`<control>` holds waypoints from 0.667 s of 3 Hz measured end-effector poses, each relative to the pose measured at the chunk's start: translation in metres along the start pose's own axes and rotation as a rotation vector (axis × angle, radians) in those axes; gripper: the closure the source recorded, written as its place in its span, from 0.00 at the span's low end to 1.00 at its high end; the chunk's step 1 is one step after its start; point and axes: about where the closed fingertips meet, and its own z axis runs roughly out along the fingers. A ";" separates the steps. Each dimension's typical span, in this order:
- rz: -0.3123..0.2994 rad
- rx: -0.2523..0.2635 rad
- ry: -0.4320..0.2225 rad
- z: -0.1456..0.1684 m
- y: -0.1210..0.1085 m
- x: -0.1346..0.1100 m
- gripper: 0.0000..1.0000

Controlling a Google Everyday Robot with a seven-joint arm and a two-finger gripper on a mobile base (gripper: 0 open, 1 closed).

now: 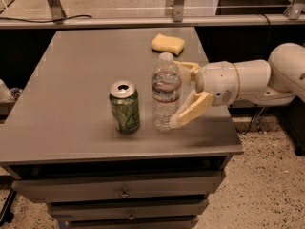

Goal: Move water bottle near green can

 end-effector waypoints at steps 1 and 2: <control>-0.034 0.087 -0.004 -0.033 -0.007 -0.017 0.00; -0.099 0.227 0.011 -0.104 -0.008 -0.055 0.00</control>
Offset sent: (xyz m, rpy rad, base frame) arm 0.0089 -0.2009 0.1442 -0.0282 -0.2575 -0.4085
